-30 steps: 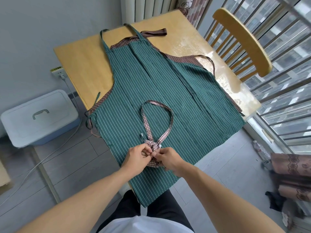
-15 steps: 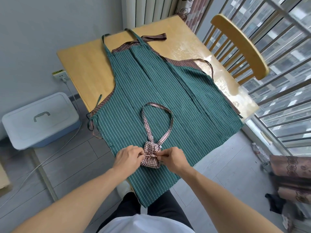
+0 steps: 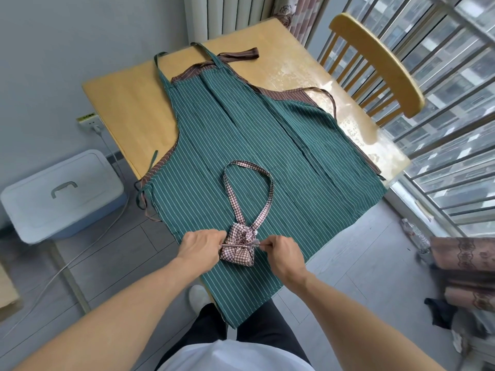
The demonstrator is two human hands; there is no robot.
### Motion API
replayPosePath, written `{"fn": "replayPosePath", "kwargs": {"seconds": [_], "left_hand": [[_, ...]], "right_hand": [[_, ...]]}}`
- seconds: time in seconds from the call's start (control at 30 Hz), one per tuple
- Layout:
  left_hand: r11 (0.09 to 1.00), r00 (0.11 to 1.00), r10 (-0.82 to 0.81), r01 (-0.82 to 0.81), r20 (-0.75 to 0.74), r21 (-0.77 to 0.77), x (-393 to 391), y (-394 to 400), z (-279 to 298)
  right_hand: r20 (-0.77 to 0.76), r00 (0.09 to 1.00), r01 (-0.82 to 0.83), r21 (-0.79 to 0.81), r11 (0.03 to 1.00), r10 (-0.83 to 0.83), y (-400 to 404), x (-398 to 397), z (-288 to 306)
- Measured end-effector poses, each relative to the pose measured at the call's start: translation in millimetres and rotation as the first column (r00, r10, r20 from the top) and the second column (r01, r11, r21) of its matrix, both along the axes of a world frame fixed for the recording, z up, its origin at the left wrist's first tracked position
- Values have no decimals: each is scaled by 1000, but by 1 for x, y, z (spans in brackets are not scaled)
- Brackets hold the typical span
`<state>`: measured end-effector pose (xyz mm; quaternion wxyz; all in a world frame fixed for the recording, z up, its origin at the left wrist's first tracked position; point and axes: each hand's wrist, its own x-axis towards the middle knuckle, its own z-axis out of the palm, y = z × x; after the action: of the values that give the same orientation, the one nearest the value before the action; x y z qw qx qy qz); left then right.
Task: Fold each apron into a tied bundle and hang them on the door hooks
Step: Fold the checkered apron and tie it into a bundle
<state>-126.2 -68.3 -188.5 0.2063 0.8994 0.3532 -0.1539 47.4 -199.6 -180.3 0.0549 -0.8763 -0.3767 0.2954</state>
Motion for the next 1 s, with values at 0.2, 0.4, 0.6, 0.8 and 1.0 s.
{"fn": "replayPosePath", "kwargs": {"seconds": [0.2,0.4,0.6,0.8,1.0], "left_hand": [[867,972,210,-236,-107,-440,-2,19,-1],[652,903,412,-386,-123,-653,-4,22,0],[667,865,501,-417,-43,-618,4,-5,-4],[384,823,568,-272,-6,-883,4,-6,15],[226,886,462,-89,26,-970,26,7,61]], "right_hand": [[-180,983,-14,-173,985,-18,7,23,7],[-437,878,173,-91,981,-195,30,13,25],[-385,884,260,-67,963,-265,47,-8,2],[-602,740,332,-60,941,-299,37,8,22],[-906,259,409,-212,888,-335,5,32,53]]}}
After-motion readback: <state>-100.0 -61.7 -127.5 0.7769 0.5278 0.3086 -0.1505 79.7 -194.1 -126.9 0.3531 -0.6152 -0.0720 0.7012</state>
